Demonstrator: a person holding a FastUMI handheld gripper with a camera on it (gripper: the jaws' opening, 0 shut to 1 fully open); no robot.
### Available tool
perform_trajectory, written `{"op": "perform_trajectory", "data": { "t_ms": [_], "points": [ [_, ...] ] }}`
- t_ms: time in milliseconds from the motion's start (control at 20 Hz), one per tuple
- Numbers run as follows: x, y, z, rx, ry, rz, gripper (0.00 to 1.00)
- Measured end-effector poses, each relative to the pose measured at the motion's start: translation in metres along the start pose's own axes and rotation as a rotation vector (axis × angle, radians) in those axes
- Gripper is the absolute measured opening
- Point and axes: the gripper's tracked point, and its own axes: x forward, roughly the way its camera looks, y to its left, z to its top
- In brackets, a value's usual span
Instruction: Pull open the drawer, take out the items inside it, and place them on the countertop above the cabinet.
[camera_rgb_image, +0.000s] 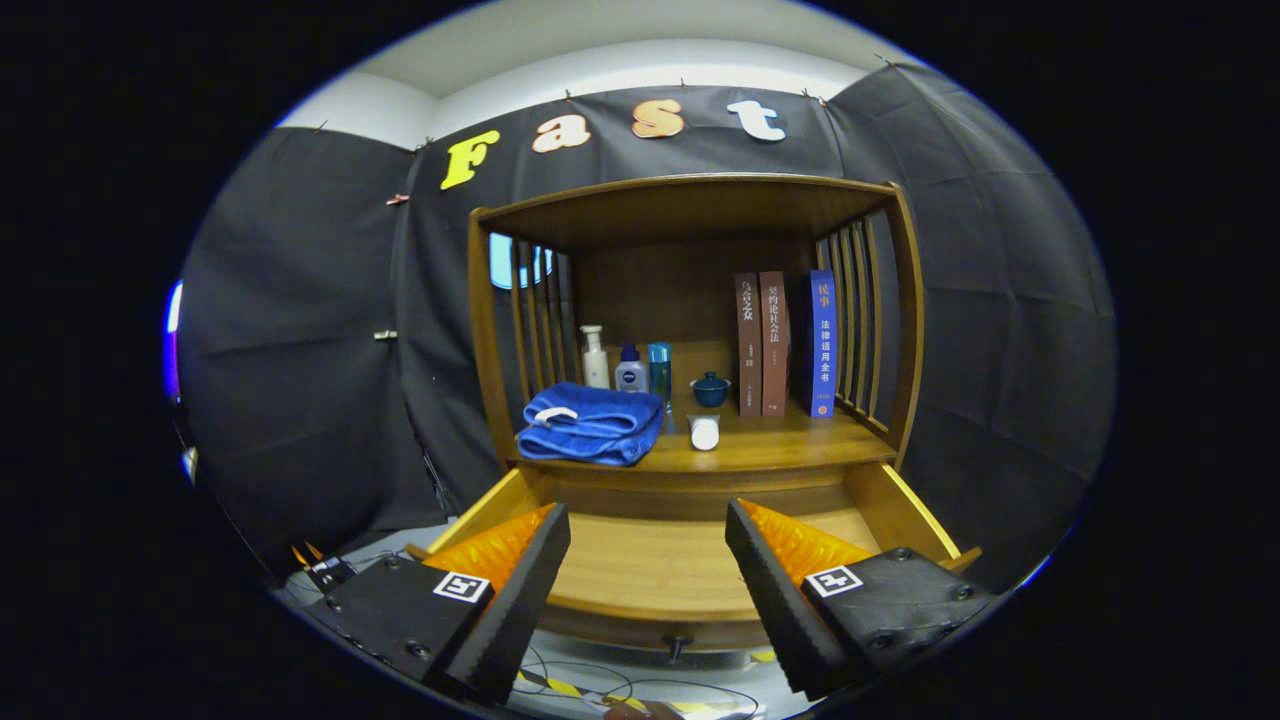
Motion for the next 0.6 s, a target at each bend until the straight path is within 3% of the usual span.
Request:
{"op": "perform_trajectory", "data": {
  "t_ms": [200,600],
  "points": [
    [-0.018,-0.003,-0.043,-0.013,-0.064,-0.044,0.98],
    [-0.004,-0.017,-0.118,0.053,0.01,-0.081,0.99]
  ]
}}
